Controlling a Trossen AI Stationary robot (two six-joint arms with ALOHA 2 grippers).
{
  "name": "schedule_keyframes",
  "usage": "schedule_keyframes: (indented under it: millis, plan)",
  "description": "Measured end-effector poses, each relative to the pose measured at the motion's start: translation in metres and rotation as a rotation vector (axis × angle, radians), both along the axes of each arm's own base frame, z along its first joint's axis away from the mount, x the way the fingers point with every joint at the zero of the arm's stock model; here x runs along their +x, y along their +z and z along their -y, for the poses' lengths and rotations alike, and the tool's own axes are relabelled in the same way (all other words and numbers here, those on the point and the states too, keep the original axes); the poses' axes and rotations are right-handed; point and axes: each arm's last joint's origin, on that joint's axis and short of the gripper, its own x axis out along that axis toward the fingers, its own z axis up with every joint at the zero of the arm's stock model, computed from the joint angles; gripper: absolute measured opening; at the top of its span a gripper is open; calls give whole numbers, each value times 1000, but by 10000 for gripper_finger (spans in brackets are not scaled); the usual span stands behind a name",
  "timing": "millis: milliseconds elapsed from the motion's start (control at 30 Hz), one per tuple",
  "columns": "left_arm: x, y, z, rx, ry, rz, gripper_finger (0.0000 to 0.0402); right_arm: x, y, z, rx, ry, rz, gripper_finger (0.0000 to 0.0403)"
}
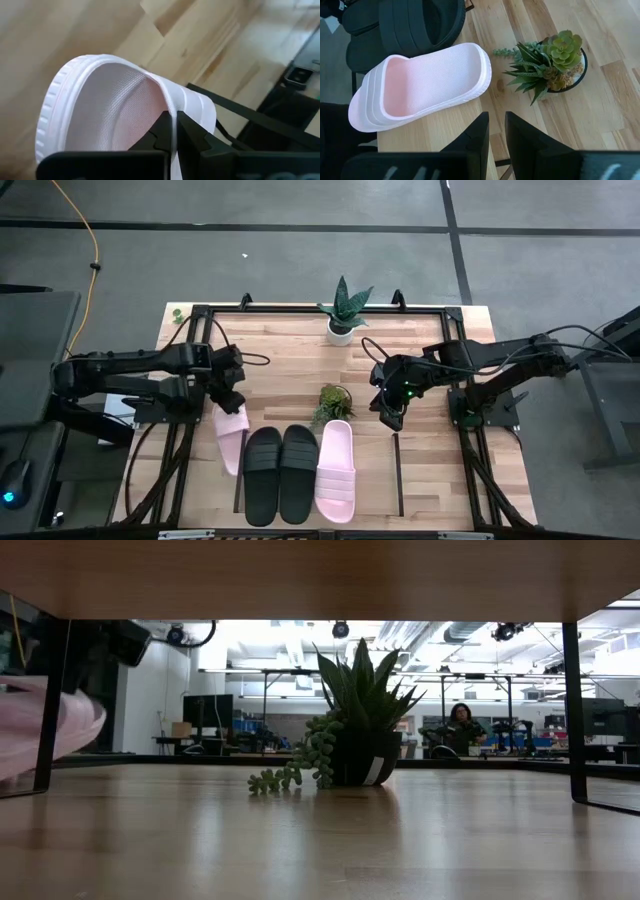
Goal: Pick and place slides into the shelf
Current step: Put the pink slide on the shelf
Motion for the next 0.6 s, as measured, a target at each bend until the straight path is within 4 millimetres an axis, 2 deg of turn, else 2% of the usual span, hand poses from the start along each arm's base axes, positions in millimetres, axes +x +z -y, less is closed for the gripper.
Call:
schedule_keyframes:
  millis: [267, 600]
  plan:
    - [0, 51, -6, 199, 31, -56, 1, 0, 0, 0, -2, 3, 1, 53]
    - [-2, 123, -12, 465, 115, 12, 0, 0, 0, 1, -24, -16, 5, 53]
